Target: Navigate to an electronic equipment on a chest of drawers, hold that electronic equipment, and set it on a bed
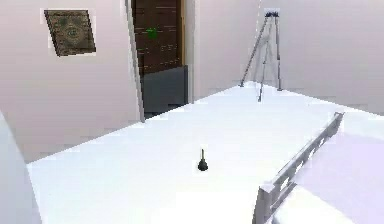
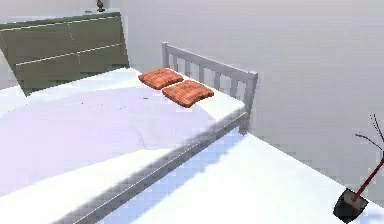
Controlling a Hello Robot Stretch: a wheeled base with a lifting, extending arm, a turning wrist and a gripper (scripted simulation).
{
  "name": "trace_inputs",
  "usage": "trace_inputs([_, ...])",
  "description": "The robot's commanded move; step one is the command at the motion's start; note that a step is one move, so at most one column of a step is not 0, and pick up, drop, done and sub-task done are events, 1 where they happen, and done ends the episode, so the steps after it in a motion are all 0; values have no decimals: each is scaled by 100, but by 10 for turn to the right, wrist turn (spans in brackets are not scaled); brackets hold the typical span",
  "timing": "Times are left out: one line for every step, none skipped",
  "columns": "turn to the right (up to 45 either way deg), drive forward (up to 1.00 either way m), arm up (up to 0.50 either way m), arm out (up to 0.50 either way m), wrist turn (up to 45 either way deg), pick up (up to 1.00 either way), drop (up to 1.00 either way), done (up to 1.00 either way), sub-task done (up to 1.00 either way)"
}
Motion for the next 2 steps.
trace_inputs([0,25,0,0,0,0,0,0,0])
trace_inputs([-120,0,0,0,0,0,0,0,0])
